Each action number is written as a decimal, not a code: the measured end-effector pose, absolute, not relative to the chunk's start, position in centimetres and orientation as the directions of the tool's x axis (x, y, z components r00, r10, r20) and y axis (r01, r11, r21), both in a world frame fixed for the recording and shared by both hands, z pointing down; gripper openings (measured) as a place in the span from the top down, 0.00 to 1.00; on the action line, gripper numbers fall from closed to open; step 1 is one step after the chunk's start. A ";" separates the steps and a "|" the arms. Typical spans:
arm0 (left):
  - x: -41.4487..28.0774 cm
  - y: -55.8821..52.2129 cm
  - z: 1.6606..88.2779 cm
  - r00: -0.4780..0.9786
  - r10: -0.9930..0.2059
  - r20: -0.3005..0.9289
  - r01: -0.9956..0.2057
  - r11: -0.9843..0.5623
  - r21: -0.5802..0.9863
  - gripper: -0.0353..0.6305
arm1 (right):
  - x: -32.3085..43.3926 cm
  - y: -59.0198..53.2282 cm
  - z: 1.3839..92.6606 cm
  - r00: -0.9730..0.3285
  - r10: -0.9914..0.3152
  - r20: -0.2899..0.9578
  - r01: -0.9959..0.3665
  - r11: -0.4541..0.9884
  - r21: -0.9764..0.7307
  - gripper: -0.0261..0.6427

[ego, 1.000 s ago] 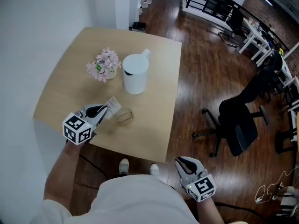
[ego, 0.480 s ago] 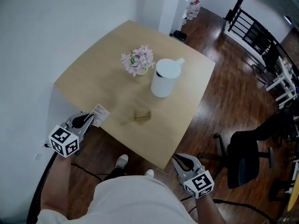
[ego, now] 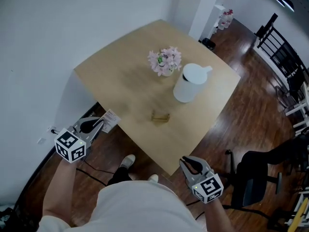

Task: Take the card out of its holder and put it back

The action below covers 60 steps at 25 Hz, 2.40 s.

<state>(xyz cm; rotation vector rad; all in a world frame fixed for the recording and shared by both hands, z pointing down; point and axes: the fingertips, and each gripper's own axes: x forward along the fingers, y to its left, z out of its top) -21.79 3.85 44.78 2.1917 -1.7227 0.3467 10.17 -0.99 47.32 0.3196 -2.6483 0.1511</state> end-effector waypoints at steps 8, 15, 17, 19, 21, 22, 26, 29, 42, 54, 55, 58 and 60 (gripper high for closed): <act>-19.1 -0.8 42.6 0.410 -0.835 0.368 -0.910 -0.405 0.095 0.92 | 11.2 -0.4 46.4 -0.839 -0.284 0.465 -0.346 0.937 -0.052 0.89; -15.3 -8.2 42.7 0.591 -0.721 0.361 -0.792 -0.604 0.090 0.92 | 13.4 0.6 46.0 -0.758 -0.431 0.489 -0.521 0.852 -0.056 0.89; -14.2 -10.1 43.6 0.637 -0.680 0.364 -0.751 -0.653 0.095 0.92 | 14.0 1.3 46.1 -0.722 -0.477 0.501 -0.577 0.815 -0.055 0.89; -13.2 -11.9 44.5 0.674 -0.641 0.368 -0.713 -0.694 0.097 0.92 | 14.5 1.9 46.3 -0.682 -0.520 0.514 -0.630 0.775 -0.052 0.89; -12.4 -13.3 45.6 0.702 -0.604 0.377 -0.679 -0.727 0.100 0.92 | 15.0 2.7 46.4 -0.645 -0.553 0.528 -0.674 0.737 -0.052 0.89; -11.9 -13.8 46.2 0.716 -0.586 0.381 -0.662 -0.742 0.104 0.92 | 15.2 3.2 46.5 -0.627 -0.568 0.534 -0.694 0.718 -0.051 0.89; -10.2 -15.4 48.1 0.757 -0.522 0.393 -0.603 -0.790 0.113 0.92 | 15.6 5.0 46.6 -0.562 -0.622 0.546 -0.763 0.645 -0.051 0.89; -9.4 -16.2 49.7 0.775 -0.485 0.405 -0.572 -0.811 0.122 0.92 | 15.3 6.1 46.8 -0.525 -0.647 0.553 -0.798 0.600 -0.054 0.89; -8.4 -18.0 52.4 0.796 -0.418 0.438 -0.524 -0.839 0.150 0.92 | 14.3 8.6 47.6 -0.445 -0.691 0.570 -0.865 0.497 -0.071 0.89; -7.6 -18.3 54.8 0.780 -0.386 0.493 -0.515 -0.843 0.154 0.92 | 14.6 7.7 47.8 -0.443 -0.697 0.564 -0.870 0.486 -0.083 0.89; -7.6 -18.3 55.3 0.779 -0.385 0.495 -0.516 -0.843 0.156 0.92 | 14.7 7.6 47.9 -0.443 -0.695 0.566 -0.870 0.487 -0.083 0.89; -7.5 -18.2 56.6 0.771 -0.386 0.507 -0.519 -0.842 0.147 0.92 | 14.8 7.3 47.9 -0.447 -0.692 0.567 -0.867 0.491 -0.084 0.89; -7.3 -18.0 57.4 0.766 -0.385 0.515 -0.520 -0.842 0.142 0.92 | 14.9 7.2 47.9 -0.448 -0.688 0.570 -0.866 0.493 -0.085 0.89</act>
